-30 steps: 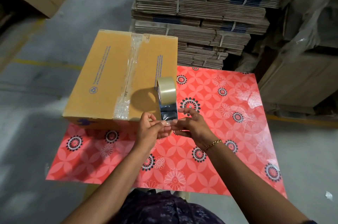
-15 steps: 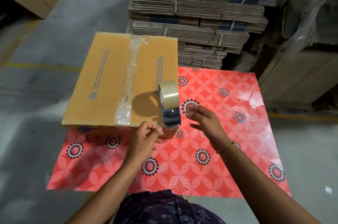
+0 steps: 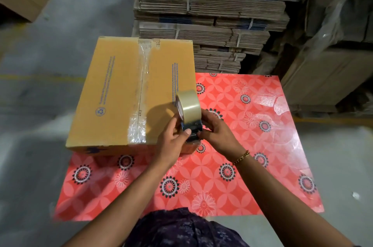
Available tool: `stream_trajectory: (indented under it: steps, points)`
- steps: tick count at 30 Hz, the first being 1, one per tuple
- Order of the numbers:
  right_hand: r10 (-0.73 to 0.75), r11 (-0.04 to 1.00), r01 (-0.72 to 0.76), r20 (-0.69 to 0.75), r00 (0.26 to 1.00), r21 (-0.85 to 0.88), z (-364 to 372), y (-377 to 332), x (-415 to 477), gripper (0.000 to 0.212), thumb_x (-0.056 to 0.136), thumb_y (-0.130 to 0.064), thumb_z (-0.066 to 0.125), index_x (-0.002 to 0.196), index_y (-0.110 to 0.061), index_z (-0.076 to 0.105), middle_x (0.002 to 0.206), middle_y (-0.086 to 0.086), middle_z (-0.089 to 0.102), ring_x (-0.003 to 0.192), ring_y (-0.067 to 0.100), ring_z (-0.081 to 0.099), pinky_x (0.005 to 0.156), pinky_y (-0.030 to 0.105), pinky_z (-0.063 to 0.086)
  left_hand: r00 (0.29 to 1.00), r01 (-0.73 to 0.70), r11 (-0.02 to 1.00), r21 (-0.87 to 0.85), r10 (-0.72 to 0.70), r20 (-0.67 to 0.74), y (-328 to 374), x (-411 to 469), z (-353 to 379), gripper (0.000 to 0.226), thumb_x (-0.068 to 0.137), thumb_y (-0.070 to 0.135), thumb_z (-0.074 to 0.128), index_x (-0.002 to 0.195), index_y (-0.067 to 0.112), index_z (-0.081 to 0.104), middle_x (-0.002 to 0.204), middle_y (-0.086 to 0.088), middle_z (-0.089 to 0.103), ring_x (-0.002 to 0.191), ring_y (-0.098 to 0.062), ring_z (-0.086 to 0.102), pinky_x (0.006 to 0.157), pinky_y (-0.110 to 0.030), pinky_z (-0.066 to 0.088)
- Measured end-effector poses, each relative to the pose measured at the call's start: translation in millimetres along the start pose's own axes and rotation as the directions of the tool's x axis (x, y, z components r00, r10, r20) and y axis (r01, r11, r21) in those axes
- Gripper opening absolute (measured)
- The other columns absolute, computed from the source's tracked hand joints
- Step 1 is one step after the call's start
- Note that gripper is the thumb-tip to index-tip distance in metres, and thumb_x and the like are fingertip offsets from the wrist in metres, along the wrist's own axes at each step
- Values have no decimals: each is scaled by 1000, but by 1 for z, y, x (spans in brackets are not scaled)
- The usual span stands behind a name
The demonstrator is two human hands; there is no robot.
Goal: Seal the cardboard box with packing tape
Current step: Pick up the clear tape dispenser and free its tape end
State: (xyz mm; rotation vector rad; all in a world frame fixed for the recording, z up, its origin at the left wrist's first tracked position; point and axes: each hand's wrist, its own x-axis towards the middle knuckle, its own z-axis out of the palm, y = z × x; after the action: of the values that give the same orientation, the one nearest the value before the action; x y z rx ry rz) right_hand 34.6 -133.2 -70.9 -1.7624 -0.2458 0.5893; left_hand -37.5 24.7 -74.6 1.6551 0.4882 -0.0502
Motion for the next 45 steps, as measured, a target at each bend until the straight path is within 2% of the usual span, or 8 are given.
stream_trajectory:
  steps: [2,6,19,28,34,38,42,45]
  points:
    - [3,999,-4,-37,999,-35,-1,4,-1,72,73,-1,63,143,-15,51,141,4,59,132,19,55,99,39,55,997,-70,959,276,75,-7,-9,1,-4,65,78,35,71,140,28,52,131,-7,64,117,-24,64,99,-45,53]
    - [14,994,-20,-52,999,-105,-4,16,-10,59,76,-4,72,132,-19,59,128,3,65,115,21,64,83,39,61,978,-174,778,603,210,12,-14,0,-8,62,77,29,80,130,7,58,124,-11,62,118,-32,52,100,-45,46]
    - [176,982,-168,-78,981,90,2,18,-7,49,79,10,62,117,-21,66,114,6,70,82,18,68,71,39,53,951,-201,714,671,306,-42,-17,9,3,56,68,34,78,112,10,53,111,-12,61,109,-36,53,88,-47,45]
    - [247,967,-245,-24,969,66,-17,8,-3,48,88,10,51,126,-16,63,117,1,69,86,6,69,77,35,50,977,-212,832,513,190,96,-7,15,-16,57,76,26,84,123,12,54,116,1,52,111,-21,58,95,-38,49]
    - [226,966,-214,-72,971,144,-17,-12,11,49,78,-16,59,126,-14,64,131,8,66,105,18,65,89,40,52,983,-182,887,423,165,78,-3,7,-20,51,81,13,75,127,17,56,114,6,52,106,-10,57,94,-32,48]
    - [203,969,-195,-39,978,154,-12,-21,15,54,78,-18,51,131,-14,62,132,2,67,121,26,61,93,43,52,997,62,997,35,-64,31,10,0,-13,32,90,15,65,112,37,60,103,13,64,94,-2,64,84,-24,47]
    - [222,959,-222,20,975,175,-8,-25,14,59,87,-20,47,146,-25,49,135,-9,66,125,17,60,98,40,48,988,76,946,-314,-30,148,27,-4,-6,30,104,15,38,105,43,49,79,34,71,72,21,64,63,-5,48]
    - [209,964,-216,57,976,152,-3,-31,8,61,85,-25,46,146,-29,48,135,-6,64,118,8,59,94,31,46,983,96,914,-393,-25,182,28,1,4,35,106,32,35,138,34,49,120,13,72,91,8,68,68,-9,51]
